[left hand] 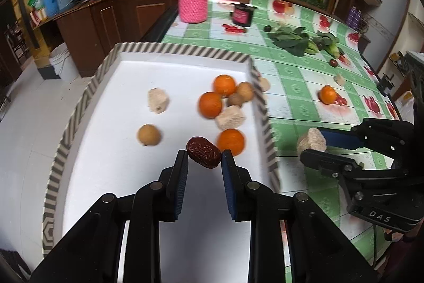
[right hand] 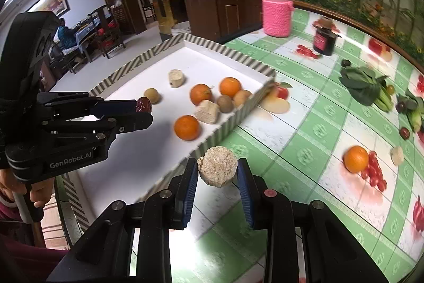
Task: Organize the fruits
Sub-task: 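Carry the beige cake and the red date over the white tray, then open both grippers to drop the red date and beige cake into the tray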
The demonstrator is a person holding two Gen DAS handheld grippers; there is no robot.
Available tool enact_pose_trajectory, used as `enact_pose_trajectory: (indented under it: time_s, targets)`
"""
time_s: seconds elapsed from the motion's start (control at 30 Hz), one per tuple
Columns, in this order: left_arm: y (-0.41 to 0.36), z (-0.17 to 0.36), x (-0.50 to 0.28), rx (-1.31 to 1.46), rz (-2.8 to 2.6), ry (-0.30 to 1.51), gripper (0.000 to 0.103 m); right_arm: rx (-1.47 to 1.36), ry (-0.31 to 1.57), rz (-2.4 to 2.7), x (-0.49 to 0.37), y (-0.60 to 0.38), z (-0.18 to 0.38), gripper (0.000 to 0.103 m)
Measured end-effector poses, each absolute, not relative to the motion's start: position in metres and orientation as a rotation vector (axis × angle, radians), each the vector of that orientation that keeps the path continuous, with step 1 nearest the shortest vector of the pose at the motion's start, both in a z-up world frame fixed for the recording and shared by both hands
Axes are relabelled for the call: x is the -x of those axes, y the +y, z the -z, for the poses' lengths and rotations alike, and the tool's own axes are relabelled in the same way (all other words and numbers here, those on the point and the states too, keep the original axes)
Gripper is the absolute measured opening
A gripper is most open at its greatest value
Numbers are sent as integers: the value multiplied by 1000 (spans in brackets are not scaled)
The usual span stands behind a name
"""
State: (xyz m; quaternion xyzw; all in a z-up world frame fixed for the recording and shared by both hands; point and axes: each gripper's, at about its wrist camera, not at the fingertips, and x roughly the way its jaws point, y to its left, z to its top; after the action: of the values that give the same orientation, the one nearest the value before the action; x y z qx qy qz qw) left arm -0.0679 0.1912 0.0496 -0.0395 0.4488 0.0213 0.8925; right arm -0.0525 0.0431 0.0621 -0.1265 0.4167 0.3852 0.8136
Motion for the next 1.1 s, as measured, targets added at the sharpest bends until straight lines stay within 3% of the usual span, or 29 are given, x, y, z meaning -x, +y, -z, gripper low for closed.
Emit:
enact_pose_trajectory:
  time_s: [1.1]
  targets:
    - [235,-16,38,105,-144,1036,23,414,956,-965,56,138,-29,30]
